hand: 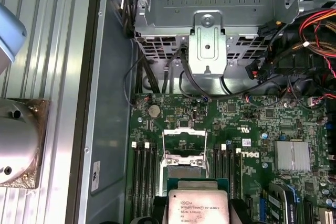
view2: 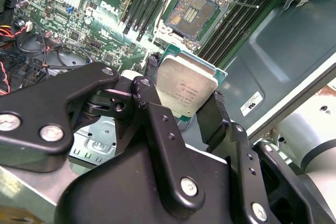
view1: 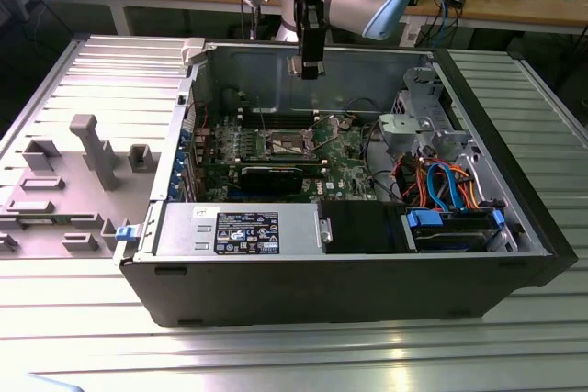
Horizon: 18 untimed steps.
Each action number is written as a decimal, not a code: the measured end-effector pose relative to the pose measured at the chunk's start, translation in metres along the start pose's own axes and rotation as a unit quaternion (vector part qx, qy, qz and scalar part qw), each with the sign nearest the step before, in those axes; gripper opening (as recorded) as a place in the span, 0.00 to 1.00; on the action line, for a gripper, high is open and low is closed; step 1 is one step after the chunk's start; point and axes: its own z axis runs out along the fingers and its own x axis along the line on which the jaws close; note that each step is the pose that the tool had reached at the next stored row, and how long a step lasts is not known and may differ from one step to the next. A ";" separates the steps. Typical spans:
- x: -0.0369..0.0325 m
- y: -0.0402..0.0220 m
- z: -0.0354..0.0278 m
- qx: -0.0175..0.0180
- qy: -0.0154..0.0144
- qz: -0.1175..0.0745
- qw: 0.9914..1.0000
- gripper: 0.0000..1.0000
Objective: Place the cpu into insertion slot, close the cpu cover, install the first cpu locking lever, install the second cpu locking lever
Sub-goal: 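Place the cpu into insertion slot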
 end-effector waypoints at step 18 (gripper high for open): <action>0.0000 -0.0022 0.0000 0.000 -0.001 0.011 1.000 0.55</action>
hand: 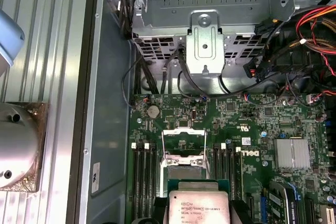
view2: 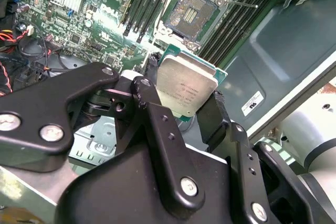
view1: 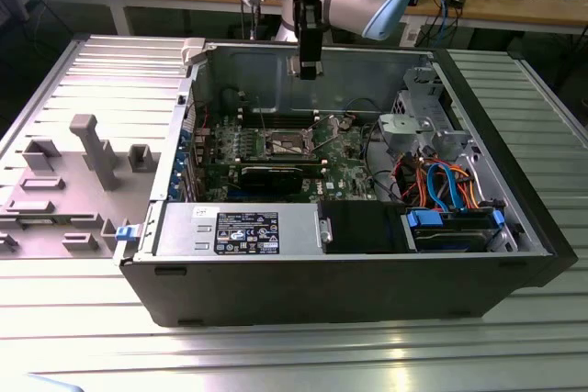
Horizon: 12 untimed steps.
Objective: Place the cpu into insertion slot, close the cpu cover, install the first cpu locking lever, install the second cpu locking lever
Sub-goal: 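Place the cpu into insertion slot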
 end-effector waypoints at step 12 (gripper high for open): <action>0.0000 -0.0007 0.0008 0.000 0.000 0.000 1.000 0.55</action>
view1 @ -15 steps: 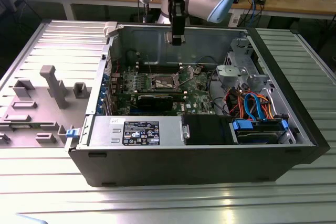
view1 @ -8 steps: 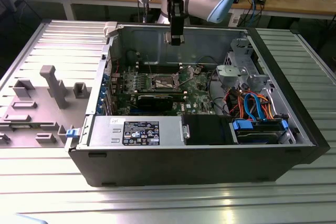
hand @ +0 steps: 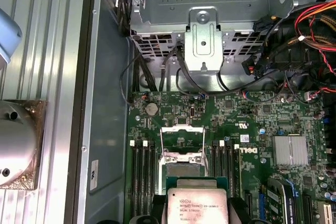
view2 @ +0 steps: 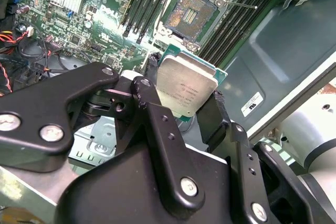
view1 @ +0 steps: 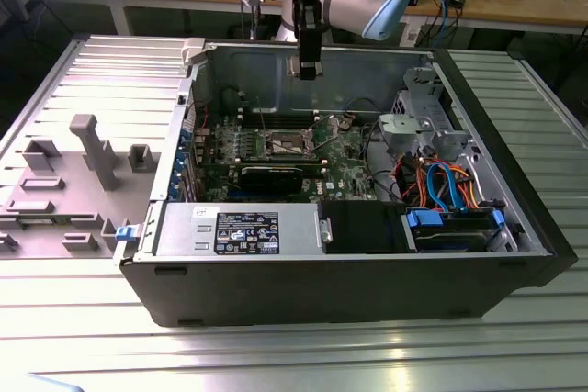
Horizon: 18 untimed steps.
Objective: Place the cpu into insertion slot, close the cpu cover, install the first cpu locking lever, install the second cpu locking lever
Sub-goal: 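Place the cpu into insertion slot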
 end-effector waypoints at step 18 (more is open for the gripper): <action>-0.0013 -0.0031 0.0104 0.008 -0.002 0.006 1.000 0.55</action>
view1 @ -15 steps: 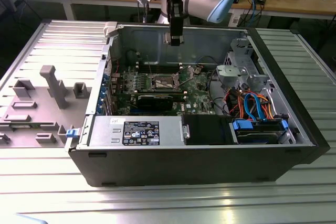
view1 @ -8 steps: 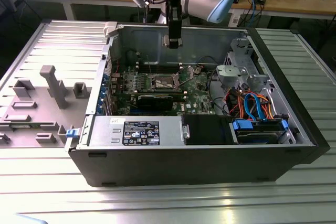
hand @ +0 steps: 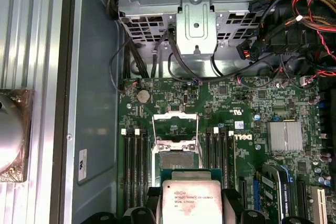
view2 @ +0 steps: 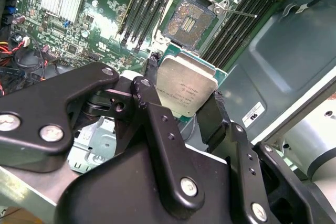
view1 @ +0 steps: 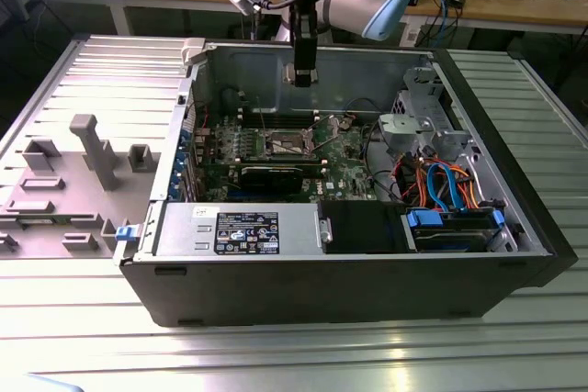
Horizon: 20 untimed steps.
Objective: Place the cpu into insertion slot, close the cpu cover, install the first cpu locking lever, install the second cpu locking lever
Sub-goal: 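Place the cpu into insertion slot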
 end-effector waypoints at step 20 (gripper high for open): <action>-0.0001 -0.0005 0.0073 0.003 0.000 0.000 1.000 0.55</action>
